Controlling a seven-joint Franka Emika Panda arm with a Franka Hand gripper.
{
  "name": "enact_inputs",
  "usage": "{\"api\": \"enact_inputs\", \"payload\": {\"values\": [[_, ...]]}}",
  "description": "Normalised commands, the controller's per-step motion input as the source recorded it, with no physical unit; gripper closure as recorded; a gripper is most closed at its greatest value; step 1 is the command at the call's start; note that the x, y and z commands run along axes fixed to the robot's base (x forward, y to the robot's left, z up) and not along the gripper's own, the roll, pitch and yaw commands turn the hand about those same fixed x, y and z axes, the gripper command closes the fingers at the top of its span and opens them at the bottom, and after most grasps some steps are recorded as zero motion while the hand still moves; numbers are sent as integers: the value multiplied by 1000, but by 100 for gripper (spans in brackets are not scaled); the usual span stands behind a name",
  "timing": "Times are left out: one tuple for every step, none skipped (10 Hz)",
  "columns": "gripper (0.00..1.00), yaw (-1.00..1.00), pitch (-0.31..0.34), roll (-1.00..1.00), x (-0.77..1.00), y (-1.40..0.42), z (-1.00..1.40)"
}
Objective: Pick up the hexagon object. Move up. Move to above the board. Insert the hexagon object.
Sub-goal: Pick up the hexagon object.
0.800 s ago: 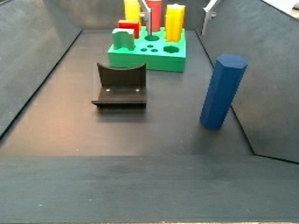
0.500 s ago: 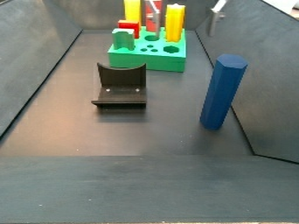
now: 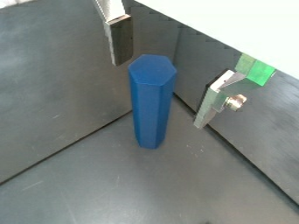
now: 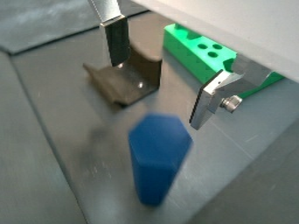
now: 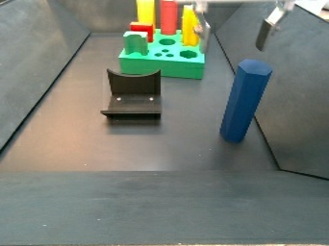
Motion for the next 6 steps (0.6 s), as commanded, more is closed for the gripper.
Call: {"api": "enact_inputs", "payload": {"values": [[0,466,-97,10,-443,171,-357],[0,434,-63,0,-203,177,-351],[0,311,-70,0,-223,154,-431],[0,211,-57,0,-54,86,-603],[0,194,-19,61,0,0,-580],[0,151,-3,41,0,0,-597]]}}
